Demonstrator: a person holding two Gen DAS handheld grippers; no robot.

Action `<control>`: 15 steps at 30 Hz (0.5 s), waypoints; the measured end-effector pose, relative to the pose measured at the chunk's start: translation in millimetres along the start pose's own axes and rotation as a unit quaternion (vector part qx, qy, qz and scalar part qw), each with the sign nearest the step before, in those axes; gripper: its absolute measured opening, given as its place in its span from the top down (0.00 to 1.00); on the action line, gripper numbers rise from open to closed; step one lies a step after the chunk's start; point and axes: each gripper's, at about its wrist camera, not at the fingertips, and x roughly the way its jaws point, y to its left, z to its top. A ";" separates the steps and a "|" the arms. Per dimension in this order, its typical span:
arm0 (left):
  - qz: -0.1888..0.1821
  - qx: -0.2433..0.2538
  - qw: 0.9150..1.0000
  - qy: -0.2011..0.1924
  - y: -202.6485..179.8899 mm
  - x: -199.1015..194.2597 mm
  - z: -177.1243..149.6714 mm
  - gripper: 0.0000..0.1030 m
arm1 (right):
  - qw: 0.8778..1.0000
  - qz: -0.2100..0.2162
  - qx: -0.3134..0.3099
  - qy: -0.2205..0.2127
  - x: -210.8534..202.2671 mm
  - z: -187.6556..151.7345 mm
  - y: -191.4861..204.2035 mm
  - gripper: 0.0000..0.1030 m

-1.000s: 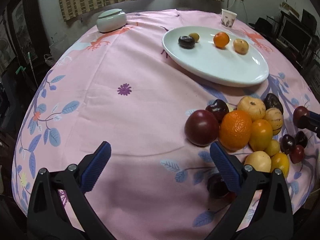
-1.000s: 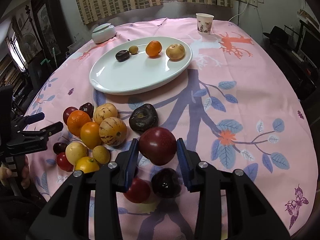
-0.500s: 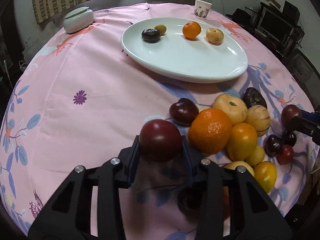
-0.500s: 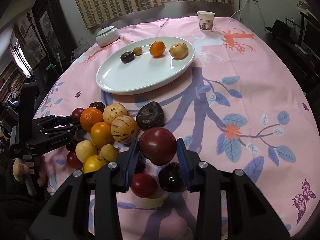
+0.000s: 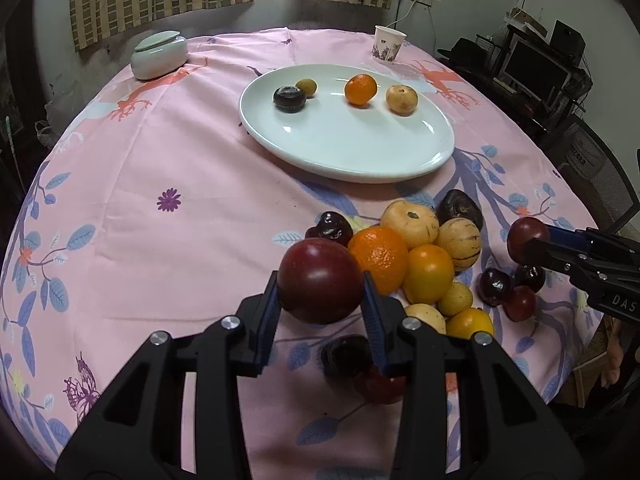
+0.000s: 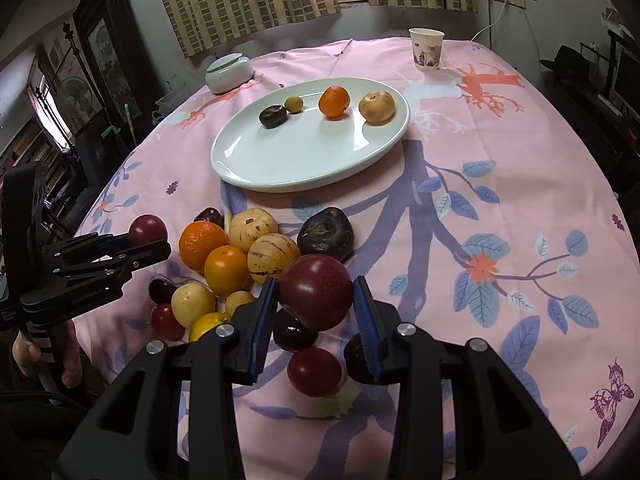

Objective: Organize fruits
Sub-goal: 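Grasp a red plum with the right tool while the left tool grasps another red plum, then carry both red plums over the white plate and release them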

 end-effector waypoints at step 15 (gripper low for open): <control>0.000 0.012 1.000 -0.006 -4.2 -7.8 14.8 0.62 | 1.000 0.013 0.003 -0.007 -1.5 2.6 2.6 0.62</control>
